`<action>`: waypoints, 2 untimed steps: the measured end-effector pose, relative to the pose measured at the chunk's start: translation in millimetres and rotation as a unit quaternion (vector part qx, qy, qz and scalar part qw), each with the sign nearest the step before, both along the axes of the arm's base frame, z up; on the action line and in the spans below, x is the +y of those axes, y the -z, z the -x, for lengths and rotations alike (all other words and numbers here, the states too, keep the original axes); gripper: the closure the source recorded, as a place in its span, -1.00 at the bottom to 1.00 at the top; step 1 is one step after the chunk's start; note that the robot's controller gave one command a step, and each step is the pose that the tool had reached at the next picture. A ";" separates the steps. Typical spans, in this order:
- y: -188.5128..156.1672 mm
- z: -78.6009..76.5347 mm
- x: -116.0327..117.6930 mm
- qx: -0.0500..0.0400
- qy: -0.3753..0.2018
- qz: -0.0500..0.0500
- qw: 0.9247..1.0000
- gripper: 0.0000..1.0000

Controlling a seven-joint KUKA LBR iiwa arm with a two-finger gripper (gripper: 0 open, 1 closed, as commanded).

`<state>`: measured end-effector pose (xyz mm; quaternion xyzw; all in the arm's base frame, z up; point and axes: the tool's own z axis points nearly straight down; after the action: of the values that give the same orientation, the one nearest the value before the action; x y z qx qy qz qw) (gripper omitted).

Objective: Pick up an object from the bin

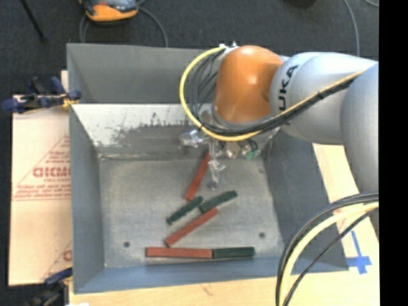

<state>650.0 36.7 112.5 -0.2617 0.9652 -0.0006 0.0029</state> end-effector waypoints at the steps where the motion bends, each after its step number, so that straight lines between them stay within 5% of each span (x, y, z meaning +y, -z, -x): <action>1: 41.9 -2.1 0.3 0.000 -0.003 -0.001 1.000 -1.00; 2: 40.5 0.6 -12.0 -0.001 -0.224 0.001 0.975 1.00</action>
Offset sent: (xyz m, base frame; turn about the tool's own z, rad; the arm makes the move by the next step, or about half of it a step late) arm -0.0025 -0.0112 -0.0425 -0.4571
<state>649.4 24.8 72.0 -0.4715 0.8818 -0.0007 0.0035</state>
